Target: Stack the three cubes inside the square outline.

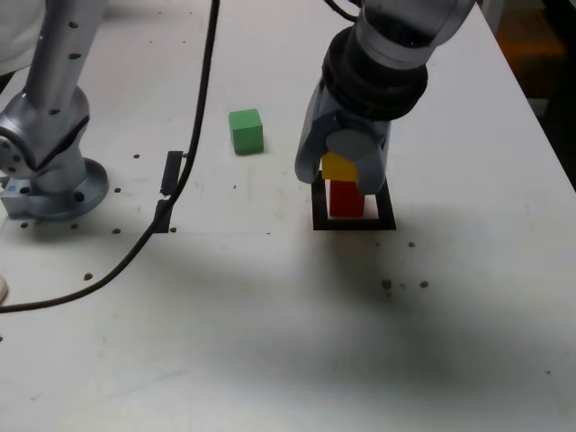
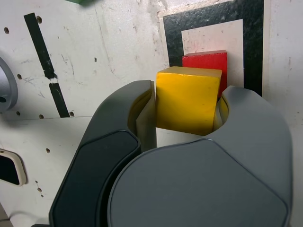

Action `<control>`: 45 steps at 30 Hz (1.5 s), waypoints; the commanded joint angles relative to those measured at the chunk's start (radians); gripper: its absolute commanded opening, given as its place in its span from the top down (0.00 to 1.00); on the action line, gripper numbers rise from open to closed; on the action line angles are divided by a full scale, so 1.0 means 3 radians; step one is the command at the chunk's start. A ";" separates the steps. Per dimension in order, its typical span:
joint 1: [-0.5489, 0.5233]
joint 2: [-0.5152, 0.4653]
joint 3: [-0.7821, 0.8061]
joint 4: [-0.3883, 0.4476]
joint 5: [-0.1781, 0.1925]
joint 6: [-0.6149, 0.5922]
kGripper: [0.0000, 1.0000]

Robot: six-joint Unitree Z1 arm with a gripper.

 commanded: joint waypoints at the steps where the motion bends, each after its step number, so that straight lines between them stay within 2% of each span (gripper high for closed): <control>1: 0.0007 0.0024 -0.0002 0.0006 -0.0008 0.0009 0.70; 12: 0.0015 0.0113 -0.0048 0.0006 -0.0037 0.0056 0.69; 29: 0.0037 0.0186 -0.0076 0.0021 -0.0046 0.0096 0.62; 36: 0.0049 0.0193 -0.0078 0.0019 -0.0052 0.0126 0.55; 42: 0.0051 0.0195 -0.0082 0.0019 -0.0055 0.0137 0.40; 45: 0.0056 0.0198 -0.0076 0.0016 -0.0061 0.0144 0.37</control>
